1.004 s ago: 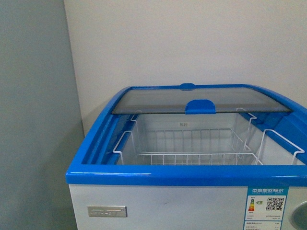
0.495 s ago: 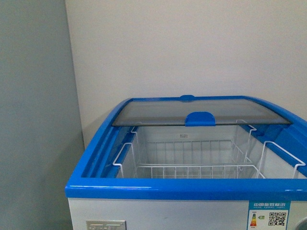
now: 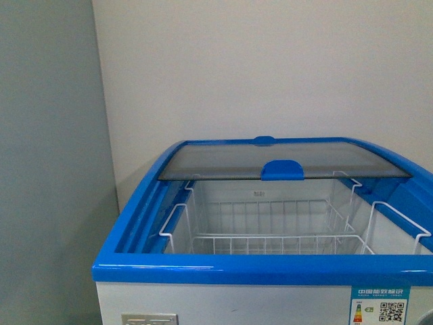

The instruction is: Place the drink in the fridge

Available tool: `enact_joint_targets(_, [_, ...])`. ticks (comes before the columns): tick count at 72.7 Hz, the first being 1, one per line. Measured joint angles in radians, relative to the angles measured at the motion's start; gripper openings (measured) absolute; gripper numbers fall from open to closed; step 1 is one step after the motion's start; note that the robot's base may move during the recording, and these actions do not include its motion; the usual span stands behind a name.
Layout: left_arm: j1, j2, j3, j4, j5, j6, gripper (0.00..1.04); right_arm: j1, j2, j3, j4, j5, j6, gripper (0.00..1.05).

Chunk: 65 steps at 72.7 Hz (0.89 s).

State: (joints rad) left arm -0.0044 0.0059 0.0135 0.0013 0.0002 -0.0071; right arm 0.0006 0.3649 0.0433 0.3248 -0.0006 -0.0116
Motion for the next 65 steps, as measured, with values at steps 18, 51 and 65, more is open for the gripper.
enact_joint_targets(18, [0.0, 0.0, 0.0, 0.0, 0.0, 0.0, 0.03, 0.0, -0.074, -0.008, -0.033, 0.0, 0.0, 0.03])
enact_joint_targets(51, [0.0, 0.0, 0.0, 0.0, 0.0, 0.0, 0.03, 0.0, -0.274, -0.008, -0.262, 0.0, 0.0, 0.03])
enact_joint_targets(65, [0.0, 0.0, 0.0, 0.0, 0.0, 0.0, 0.03, 0.0, -0.359, -0.008, -0.322, -0.001, 0.0, 0.03])
